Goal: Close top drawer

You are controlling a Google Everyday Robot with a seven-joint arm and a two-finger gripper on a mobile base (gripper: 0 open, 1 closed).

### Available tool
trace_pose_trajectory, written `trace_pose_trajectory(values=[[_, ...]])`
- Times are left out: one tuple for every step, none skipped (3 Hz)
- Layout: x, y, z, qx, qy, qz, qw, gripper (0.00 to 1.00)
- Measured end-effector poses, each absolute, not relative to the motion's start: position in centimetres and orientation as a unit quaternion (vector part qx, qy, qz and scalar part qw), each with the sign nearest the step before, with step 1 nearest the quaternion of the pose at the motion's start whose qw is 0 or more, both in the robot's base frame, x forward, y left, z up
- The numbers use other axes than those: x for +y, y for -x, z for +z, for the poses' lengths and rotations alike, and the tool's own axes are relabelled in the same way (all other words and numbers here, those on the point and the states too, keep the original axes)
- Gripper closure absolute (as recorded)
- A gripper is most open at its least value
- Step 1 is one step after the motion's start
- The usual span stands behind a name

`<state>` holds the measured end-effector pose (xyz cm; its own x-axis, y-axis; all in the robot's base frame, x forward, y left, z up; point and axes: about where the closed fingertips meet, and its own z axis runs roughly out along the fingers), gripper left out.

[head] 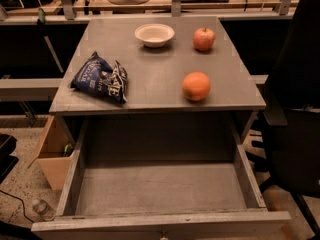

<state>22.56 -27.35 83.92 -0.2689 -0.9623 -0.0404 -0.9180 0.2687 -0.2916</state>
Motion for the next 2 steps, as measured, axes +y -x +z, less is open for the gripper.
trace_pose_trajectory(values=[[-25.4,-21.4,77.2,0.788,0.602,-0.07,0.111,0.18],[-23.7,-20.2,70.8,0.781,0.613,-0.038,0.108,0.41]])
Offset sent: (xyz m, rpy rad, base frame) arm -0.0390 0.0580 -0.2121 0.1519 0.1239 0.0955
